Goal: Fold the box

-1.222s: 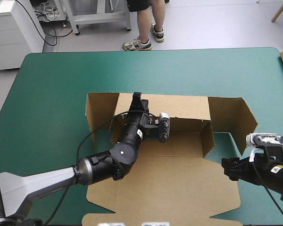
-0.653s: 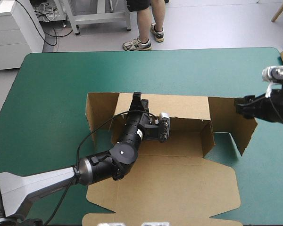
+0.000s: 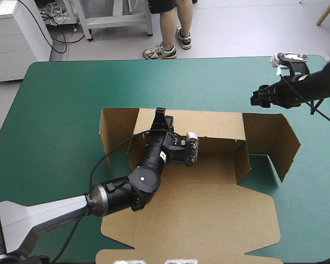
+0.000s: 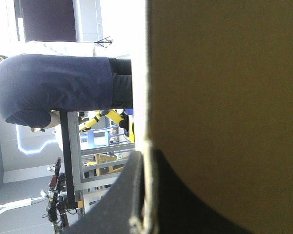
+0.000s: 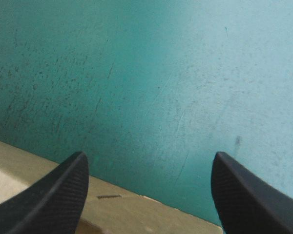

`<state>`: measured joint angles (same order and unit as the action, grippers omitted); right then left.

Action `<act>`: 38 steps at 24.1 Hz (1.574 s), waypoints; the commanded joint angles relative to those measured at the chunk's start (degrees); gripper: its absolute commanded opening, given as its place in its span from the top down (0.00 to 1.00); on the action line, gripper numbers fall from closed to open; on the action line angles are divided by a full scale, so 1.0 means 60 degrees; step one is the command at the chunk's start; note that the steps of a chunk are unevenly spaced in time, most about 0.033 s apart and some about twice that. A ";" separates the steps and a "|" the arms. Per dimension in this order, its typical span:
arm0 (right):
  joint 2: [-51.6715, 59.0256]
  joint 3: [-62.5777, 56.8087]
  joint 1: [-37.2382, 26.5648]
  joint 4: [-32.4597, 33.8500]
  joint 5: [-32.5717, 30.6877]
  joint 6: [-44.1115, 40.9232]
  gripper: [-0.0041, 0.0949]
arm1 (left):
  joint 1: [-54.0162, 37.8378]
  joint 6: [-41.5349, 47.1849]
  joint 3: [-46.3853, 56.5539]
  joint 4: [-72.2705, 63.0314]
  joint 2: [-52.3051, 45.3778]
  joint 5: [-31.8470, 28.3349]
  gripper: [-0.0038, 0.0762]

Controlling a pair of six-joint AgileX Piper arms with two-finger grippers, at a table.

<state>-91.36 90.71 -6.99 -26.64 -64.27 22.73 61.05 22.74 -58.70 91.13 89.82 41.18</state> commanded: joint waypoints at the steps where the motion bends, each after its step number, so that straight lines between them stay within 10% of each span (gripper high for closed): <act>1: 0.0026 0.0328 0.0222 -0.0189 0.0708 -0.0040 0.31 | 0.0020 0.0070 -0.0108 -0.0065 -0.0312 0.0123 0.96; 21: 0.0764 -0.1420 0.0222 0.1072 -0.0234 -0.0132 0.31 | 0.0020 0.0470 -0.0108 -0.0065 -0.0312 0.0283 0.96; 38: 0.4797 -0.7352 0.0222 -0.2520 0.2066 0.4548 0.31 | 0.0020 0.0592 -0.0108 -0.0065 -0.0312 0.0283 0.96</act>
<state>-65.00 46.12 -5.45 -36.78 -52.47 46.47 61.05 25.49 -58.65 91.30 89.82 41.58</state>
